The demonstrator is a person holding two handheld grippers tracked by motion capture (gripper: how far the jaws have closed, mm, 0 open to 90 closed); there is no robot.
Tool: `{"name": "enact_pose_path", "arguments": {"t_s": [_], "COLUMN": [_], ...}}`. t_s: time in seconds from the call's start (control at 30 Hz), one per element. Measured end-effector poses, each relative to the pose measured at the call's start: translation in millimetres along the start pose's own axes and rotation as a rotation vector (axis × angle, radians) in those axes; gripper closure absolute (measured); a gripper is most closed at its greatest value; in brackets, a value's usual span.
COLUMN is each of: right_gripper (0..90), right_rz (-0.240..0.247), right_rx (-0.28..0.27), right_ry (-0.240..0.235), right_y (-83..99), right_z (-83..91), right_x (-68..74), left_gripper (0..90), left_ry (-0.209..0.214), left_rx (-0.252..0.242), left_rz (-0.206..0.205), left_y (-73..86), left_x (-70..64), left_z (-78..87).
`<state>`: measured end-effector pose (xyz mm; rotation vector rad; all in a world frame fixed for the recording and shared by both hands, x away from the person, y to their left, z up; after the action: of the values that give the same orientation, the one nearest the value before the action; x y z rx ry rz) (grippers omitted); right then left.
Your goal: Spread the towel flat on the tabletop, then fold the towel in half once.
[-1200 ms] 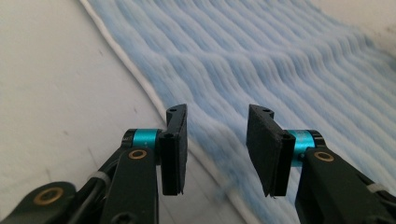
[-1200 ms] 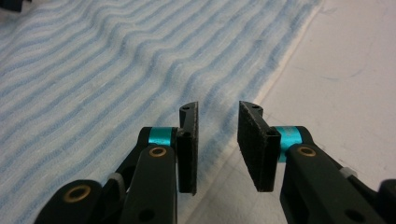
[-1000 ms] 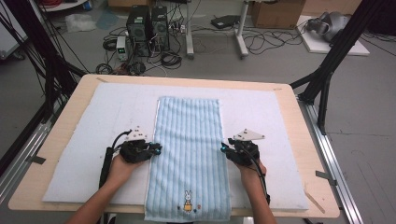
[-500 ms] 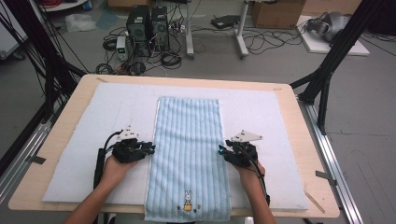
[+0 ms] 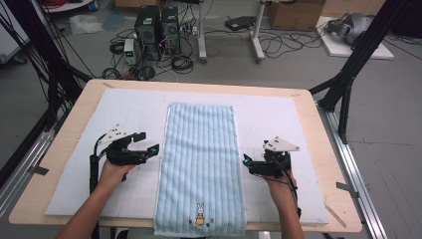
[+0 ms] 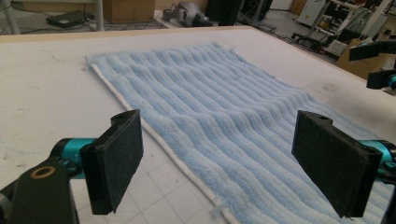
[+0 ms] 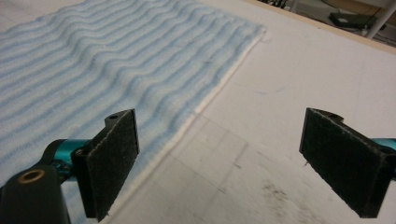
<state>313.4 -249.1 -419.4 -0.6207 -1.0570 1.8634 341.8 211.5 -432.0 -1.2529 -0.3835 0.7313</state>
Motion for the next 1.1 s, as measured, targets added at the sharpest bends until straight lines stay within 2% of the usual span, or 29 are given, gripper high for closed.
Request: {"name": "enact_pose_path", "arguments": {"t_s": [0.2,0.4,0.5,0.57,0.7,0.83,1.1], "right_gripper": [11.1,11.1,11.1,11.1,11.1,11.1,11.1], "right_rz": [-0.033,-0.046,-0.046,-0.069,-0.077,-0.086,-0.108], "right_rx": [-0.06,-0.027,-0.034,-0.036,-0.03,-0.022,-0.028], "right_ry": [0.007,-0.009,-0.009,-0.009,-0.005,-0.011,-0.024], "right_y": [-0.1,2.3,1.9,1.9,2.5,3.7,2.3], "right_z": [8.2,6.3,6.6,5.7,4.8,2.5,0.1], "right_x": [-12.7,-11.7,-12.2,-14.1,-14.2,-15.2,-18.1], "left_gripper": [17.3,17.8,17.8,17.8,17.8,18.6,18.3], "left_ry": [-0.001,0.013,0.013,0.007,-0.004,0.018,0.019], "left_rx": [0.013,0.009,0.016,0.021,0.024,0.046,0.066], "left_rz": [0.011,0.003,0.004,0.005,0.023,0.035,0.047], "left_y": [1.4,-0.4,0.1,0.8,1.7,3.5,4.5], "left_x": [2.1,-0.4,-0.9,0.4,3.5,4.2,4.8], "left_z": [1.5,1.1,-0.4,-0.1,0.1,-2.3,-6.9]}}
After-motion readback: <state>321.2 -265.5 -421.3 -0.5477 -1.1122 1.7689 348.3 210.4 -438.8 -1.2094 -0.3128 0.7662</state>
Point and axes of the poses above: each handheld gripper's, and its own axes: z roughly backward along the jaws, y roughly out of its underside, x roughly to its left, the point moved 1 cm from there along -z, roughly forward along the jaws, and after that the axes turned 6 degrees about -z, right-handed, at the moved point
